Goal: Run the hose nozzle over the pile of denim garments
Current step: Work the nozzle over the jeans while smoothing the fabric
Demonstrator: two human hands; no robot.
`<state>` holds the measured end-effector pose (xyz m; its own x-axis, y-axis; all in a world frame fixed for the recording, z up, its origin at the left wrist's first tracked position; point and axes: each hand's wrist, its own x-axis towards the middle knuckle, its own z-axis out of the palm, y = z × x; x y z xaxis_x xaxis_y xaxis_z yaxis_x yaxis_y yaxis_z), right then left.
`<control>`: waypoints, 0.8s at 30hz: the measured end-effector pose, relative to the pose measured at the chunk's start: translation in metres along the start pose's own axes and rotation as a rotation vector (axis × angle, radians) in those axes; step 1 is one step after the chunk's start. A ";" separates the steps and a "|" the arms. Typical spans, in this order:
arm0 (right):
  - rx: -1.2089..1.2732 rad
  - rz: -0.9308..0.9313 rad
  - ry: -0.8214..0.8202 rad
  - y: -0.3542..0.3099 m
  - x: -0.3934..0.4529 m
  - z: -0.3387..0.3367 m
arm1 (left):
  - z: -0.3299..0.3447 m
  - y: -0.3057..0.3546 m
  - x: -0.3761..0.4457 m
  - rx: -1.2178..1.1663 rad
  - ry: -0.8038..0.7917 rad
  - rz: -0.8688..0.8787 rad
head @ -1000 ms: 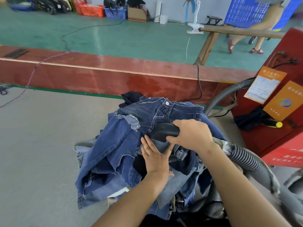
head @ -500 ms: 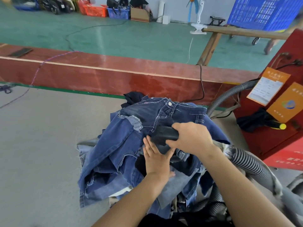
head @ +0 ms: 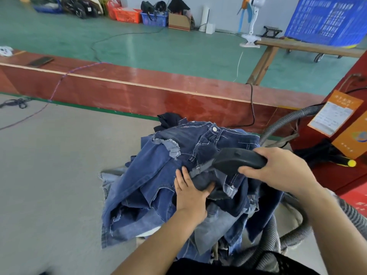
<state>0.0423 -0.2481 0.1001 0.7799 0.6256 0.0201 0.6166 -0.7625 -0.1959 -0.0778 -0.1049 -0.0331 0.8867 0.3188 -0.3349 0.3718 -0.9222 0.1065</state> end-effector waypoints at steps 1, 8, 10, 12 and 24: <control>-0.023 -0.007 0.021 -0.003 -0.002 0.000 | -0.001 0.001 0.000 0.002 -0.001 -0.003; -0.063 -0.012 -0.089 -0.013 0.007 0.004 | -0.002 -0.001 -0.002 0.008 -0.030 -0.009; -0.048 0.061 -0.177 0.006 0.006 -0.003 | -0.003 -0.002 -0.002 0.005 -0.021 0.010; 0.013 0.150 -0.248 0.030 0.002 -0.012 | -0.003 -0.003 -0.004 -0.011 -0.009 0.009; 0.029 0.294 0.222 0.048 -0.010 -0.024 | -0.014 0.023 -0.001 -0.444 0.338 -0.186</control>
<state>0.0663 -0.2948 0.1136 0.9297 0.3266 0.1701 0.3615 -0.8975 -0.2525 -0.0659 -0.1235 -0.0178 0.8070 0.5857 -0.0758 0.5442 -0.6876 0.4807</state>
